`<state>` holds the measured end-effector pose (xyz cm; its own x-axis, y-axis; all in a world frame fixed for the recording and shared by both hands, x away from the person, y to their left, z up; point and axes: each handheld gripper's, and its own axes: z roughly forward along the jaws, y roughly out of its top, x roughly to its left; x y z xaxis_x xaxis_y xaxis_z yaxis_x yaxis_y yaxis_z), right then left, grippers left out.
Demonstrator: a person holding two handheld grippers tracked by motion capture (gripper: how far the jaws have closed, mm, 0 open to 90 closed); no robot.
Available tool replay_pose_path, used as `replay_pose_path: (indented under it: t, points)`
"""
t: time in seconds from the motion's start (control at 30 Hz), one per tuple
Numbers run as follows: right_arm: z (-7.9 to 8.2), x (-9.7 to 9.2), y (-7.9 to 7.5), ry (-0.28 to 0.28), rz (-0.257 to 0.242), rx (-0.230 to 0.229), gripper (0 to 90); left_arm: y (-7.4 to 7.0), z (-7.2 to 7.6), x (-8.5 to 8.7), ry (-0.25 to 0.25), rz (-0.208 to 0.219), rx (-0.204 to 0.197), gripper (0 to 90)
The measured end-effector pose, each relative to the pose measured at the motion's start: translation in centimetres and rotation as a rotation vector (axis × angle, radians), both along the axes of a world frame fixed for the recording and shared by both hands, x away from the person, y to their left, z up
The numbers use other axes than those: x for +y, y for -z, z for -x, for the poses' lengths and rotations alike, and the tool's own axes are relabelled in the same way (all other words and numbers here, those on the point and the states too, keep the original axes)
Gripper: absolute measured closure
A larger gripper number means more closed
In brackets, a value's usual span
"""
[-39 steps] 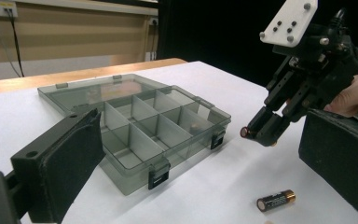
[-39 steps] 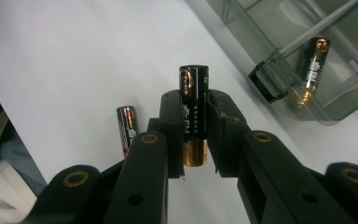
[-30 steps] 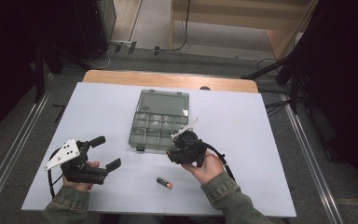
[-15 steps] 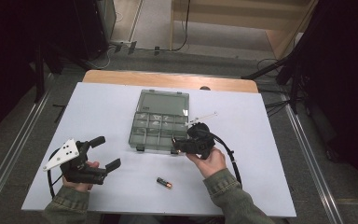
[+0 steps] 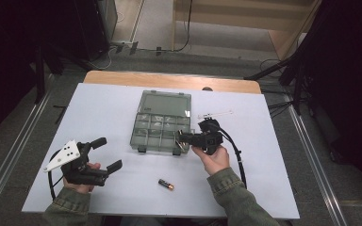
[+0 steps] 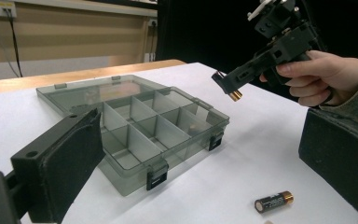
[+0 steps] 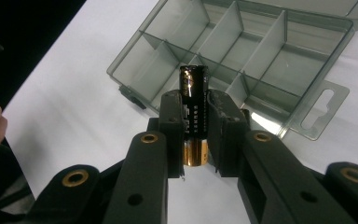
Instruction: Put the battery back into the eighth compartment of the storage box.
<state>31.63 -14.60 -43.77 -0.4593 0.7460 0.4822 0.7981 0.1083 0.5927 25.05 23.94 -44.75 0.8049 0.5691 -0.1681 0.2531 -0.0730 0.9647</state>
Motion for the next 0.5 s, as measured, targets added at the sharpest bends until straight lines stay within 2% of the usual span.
replay_pose_path:
  t: [0.07, 0.17, 0.3, 0.5]
  points:
    - [-0.2, -0.2, 0.3, 0.016, -0.016, 0.014, 78.4, 0.0, 0.0, 0.0, 0.0, 0.0, 0.0, 0.0]
    - [-0.6, -0.5, 0.7, 0.034, -0.008, 0.022, 78.3, 0.0, 0.0, 0.0, 0.002, -0.001, 0.0, 0.0]
    - [-1.0, -0.8, 1.3, 0.06, -0.035, 0.06, 78.3, 0.0, 0.0, 0.0, 0.001, 0.001, 0.001, 0.0]
    - [-1.5, -1.1, 1.8, 0.074, -0.054, 0.095, 78.2, 0.0, 0.0, 0.0, 0.002, -0.003, 0.0, 0.0]
